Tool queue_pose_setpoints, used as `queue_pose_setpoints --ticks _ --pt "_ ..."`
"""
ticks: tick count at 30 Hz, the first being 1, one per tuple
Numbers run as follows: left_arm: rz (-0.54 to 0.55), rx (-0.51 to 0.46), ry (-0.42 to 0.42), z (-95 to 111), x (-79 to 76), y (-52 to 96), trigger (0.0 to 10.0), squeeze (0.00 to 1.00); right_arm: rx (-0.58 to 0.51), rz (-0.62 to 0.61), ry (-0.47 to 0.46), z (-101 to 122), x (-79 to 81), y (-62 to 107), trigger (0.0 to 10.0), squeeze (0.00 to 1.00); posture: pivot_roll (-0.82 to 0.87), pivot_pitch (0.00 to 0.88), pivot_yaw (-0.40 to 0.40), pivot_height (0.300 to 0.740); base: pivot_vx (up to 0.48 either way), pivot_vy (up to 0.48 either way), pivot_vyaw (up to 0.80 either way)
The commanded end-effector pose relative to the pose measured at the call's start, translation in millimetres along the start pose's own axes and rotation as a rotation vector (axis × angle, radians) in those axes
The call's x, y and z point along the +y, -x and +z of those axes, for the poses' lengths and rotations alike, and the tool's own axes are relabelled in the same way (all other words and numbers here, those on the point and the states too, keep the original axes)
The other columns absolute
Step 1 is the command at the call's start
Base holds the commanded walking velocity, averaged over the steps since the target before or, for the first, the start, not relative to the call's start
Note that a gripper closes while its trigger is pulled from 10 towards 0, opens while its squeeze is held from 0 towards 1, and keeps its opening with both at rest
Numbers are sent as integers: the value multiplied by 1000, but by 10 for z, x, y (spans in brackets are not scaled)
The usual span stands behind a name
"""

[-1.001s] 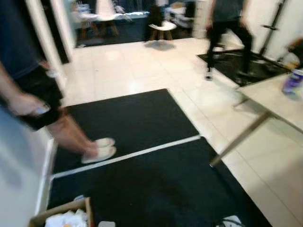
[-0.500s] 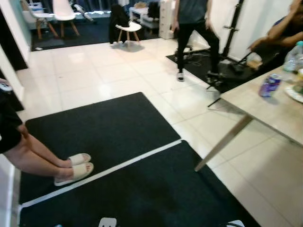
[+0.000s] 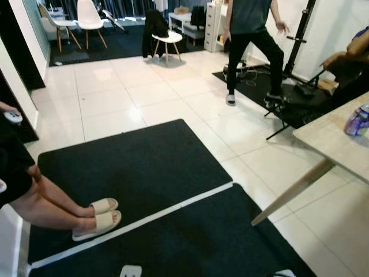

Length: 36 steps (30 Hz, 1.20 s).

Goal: Restocking fridge

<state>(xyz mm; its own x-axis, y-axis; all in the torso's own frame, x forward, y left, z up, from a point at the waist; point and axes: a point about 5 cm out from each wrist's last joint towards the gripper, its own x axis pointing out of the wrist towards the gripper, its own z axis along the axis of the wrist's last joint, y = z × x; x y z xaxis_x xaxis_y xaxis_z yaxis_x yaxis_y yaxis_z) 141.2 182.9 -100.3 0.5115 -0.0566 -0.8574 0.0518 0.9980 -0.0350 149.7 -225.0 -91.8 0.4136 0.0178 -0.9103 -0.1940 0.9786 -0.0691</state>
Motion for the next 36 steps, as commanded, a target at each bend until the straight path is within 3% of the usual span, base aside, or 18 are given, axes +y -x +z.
queue_pose_setpoints --ticks 1,12,36 --pt "3 17 -6 -47 3 9 10000 0 5 -4 1 15 -15 0 10000 0 -80 4 -7 734 296 0 -788" --pt "4 20 0 -63 -1 12 10000 0 7 -6 -6 1 -13 1 10000 0 -79 10 -7 734 297 0 -788" --pt "4 16 -2 -39 7 7 10000 0 21 -23 -20 -40 5 -1 10000 0 -70 0 1 734 293 0 0"
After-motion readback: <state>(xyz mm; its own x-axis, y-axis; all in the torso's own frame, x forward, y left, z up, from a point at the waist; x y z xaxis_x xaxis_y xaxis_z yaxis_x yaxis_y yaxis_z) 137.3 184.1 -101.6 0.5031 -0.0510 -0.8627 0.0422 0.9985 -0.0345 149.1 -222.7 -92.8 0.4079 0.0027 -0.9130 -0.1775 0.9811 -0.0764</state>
